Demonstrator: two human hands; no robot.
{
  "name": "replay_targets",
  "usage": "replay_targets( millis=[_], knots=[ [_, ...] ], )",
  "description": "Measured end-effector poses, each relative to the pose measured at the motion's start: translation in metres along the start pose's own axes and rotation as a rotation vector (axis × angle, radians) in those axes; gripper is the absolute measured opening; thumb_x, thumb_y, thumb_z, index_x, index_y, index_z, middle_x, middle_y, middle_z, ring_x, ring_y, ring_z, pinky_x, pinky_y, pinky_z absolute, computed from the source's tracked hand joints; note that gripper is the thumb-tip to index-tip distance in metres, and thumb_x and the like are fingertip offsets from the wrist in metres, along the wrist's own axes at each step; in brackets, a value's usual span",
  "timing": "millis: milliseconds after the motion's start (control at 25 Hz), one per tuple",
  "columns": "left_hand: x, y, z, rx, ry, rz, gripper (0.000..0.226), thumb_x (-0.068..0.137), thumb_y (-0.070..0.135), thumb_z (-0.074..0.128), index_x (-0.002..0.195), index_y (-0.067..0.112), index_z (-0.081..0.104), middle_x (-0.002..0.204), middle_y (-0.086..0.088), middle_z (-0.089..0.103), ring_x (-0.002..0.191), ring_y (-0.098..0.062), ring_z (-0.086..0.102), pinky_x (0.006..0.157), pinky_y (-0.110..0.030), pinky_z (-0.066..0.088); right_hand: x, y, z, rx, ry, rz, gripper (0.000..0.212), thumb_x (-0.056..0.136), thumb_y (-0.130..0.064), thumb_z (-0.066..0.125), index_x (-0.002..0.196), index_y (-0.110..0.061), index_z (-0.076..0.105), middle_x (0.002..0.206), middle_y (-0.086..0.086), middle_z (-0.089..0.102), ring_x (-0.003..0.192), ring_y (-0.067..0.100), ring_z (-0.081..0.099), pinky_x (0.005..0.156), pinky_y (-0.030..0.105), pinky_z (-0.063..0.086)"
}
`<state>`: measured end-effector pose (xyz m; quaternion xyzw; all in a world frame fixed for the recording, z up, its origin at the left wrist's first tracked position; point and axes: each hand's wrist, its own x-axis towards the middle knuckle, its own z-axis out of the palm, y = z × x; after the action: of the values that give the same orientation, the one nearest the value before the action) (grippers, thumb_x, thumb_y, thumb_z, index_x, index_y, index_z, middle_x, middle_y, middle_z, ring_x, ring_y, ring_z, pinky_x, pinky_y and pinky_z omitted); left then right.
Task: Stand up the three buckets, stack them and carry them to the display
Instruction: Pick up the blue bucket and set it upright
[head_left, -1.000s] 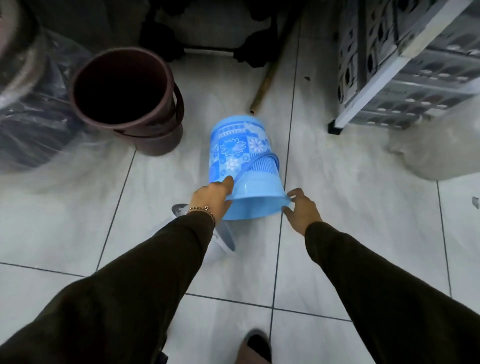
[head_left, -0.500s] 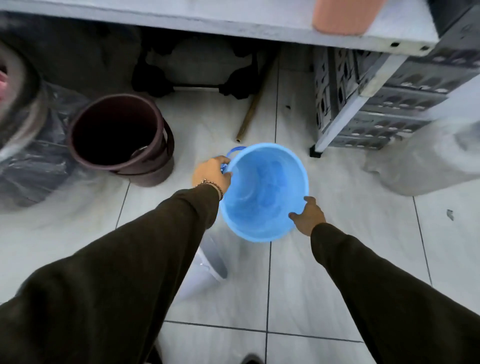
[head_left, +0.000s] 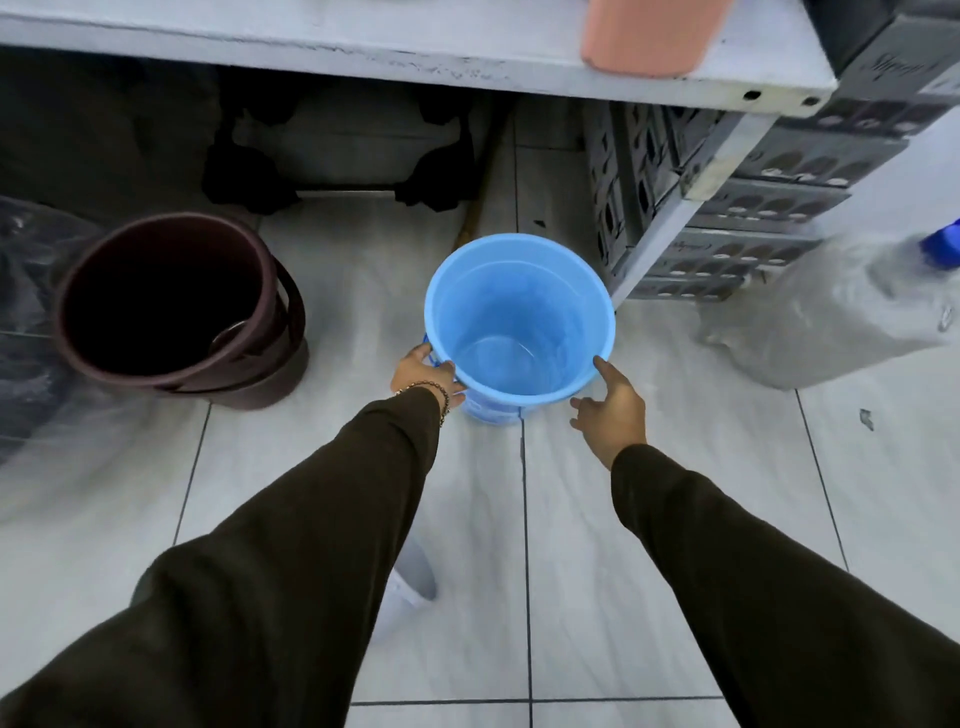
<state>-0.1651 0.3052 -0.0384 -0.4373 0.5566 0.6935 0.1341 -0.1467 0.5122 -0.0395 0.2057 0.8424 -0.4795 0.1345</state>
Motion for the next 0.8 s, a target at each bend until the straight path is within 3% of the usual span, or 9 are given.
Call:
replay_targets(
  millis=[120, 240, 320, 440, 520, 640, 800],
  knots=[
    [0.001, 0.008, -0.009, 0.241, -0.039, 0.044, 0.056, 0.093, 0.009, 0.058, 0.145, 0.022, 0.041, 0.120, -0.015, 0.062, 0.091, -0.037, 0.069, 0.074, -0.043, 0.059, -0.004, -0.006, -0.001, -0.160, -0.002, -0.040, 0.064, 0.093, 0.008, 0.043, 0.151, -0.017, 0.033, 0.155, 0.006, 0.038, 0.141, 0.028, 0.039, 0.117, 0.037, 0.034],
    [-0.016, 0.013, -0.030, 0.340, -0.083, 0.007, 0.049, 0.094, 0.018, 0.057, 0.141, 0.021, 0.039, 0.116, -0.008, 0.056, 0.095, -0.040, 0.070, 0.083, -0.046, 0.058, -0.022, -0.012, 0.002, -0.132, 0.052, -0.079, 0.062, 0.093, 0.005, 0.046, 0.149, -0.019, 0.034, 0.157, 0.005, 0.035, 0.143, 0.026, 0.037, 0.119, 0.040, 0.033],
    [-0.029, 0.011, -0.055, 0.462, -0.092, 0.033, 0.040, 0.094, 0.019, 0.055, 0.133, 0.015, 0.048, 0.111, -0.007, 0.060, 0.092, -0.037, 0.069, 0.084, -0.043, 0.056, -0.042, -0.016, 0.006, -0.070, 0.108, -0.113, 0.057, 0.093, 0.002, 0.050, 0.143, -0.022, 0.041, 0.153, 0.003, 0.039, 0.140, 0.025, 0.042, 0.116, 0.044, 0.038],
    [-0.049, -0.002, -0.102, 0.921, -0.165, 0.250, 0.029, 0.093, 0.017, 0.053, 0.120, 0.015, 0.064, 0.105, -0.005, 0.068, 0.104, -0.031, 0.066, 0.087, -0.027, 0.049, -0.080, -0.014, 0.020, -0.037, 0.078, -0.111, 0.052, 0.091, 0.003, 0.051, 0.138, -0.018, 0.047, 0.146, 0.005, 0.044, 0.131, 0.024, 0.051, 0.110, 0.043, 0.044],
    [-0.060, -0.019, -0.127, 1.239, -0.270, 0.351, 0.037, 0.095, 0.010, 0.044, 0.126, 0.018, 0.063, 0.121, -0.007, 0.067, 0.117, -0.027, 0.061, 0.096, -0.023, 0.043, -0.107, -0.002, 0.039, -0.073, -0.016, -0.057, 0.050, 0.089, 0.003, 0.053, 0.136, -0.015, 0.049, 0.142, 0.007, 0.047, 0.123, 0.025, 0.055, 0.106, 0.042, 0.048],
    [-0.067, -0.057, -0.151, 1.557, -0.444, 0.371, 0.061, 0.090, -0.005, 0.037, 0.143, 0.023, 0.047, 0.149, -0.008, 0.047, 0.139, -0.026, 0.042, 0.115, -0.028, 0.031, -0.144, 0.032, 0.077, -0.213, -0.305, 0.064, 0.056, 0.086, 0.000, 0.059, 0.140, -0.011, 0.047, 0.143, 0.011, 0.049, 0.130, 0.031, 0.051, 0.110, 0.040, 0.043],
    [-0.056, -0.105, -0.165, 1.926, -0.581, 0.448, 0.065, 0.090, -0.002, 0.045, 0.149, 0.024, 0.037, 0.158, -0.002, 0.035, 0.149, -0.025, 0.024, 0.121, -0.035, 0.024, -0.183, 0.074, 0.131, -0.517, -0.702, 0.055, 0.067, 0.084, -0.004, 0.067, 0.145, -0.007, 0.040, 0.149, 0.014, 0.047, 0.136, 0.032, 0.045, 0.112, 0.033, 0.037]
  ],
)
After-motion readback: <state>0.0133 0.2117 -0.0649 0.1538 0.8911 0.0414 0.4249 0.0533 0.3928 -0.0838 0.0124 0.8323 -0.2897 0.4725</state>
